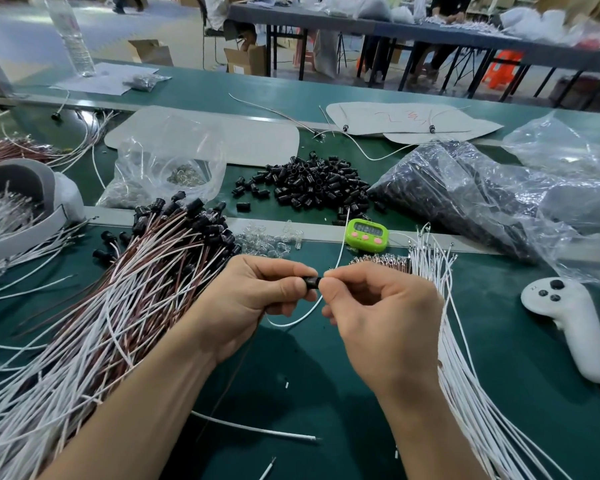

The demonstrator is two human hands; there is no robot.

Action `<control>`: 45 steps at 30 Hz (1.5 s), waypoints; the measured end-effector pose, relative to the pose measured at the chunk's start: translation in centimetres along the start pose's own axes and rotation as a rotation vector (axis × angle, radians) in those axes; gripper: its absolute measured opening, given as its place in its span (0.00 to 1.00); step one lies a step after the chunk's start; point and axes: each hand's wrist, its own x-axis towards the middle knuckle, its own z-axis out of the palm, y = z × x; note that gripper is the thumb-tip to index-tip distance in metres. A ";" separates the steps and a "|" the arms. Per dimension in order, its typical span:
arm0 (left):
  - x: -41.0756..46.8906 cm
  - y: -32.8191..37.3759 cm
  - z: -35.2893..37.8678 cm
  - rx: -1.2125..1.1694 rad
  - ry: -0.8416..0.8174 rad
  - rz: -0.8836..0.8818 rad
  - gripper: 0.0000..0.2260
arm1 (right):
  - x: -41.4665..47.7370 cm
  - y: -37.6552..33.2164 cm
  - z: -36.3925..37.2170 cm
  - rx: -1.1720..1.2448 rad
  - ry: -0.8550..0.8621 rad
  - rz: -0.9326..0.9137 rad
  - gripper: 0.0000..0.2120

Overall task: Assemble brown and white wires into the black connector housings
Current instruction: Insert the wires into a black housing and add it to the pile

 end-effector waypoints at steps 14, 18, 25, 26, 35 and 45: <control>0.5 -0.2 1.0 0.013 0.020 -0.041 0.08 | 1.5 1.1 -2.1 0.209 -0.069 0.152 0.11; 0.2 -0.3 0.9 0.032 -0.037 -0.049 0.09 | 1.1 0.7 -1.8 0.147 -0.105 0.117 0.07; 0.1 -0.2 0.9 0.035 -0.035 -0.075 0.10 | 1.0 0.6 -1.7 -0.018 -0.130 0.064 0.12; 0.1 -0.3 0.9 0.040 -0.035 -0.078 0.10 | 0.9 0.5 -1.7 -0.027 -0.133 0.066 0.12; 0.0 -0.5 0.6 0.098 -0.026 -0.080 0.11 | 0.4 0.6 -1.0 -0.044 -0.152 0.078 0.06; -0.3 -0.4 1.1 0.129 -0.015 -0.147 0.15 | 0.3 1.1 -0.5 -0.052 -0.146 0.023 0.07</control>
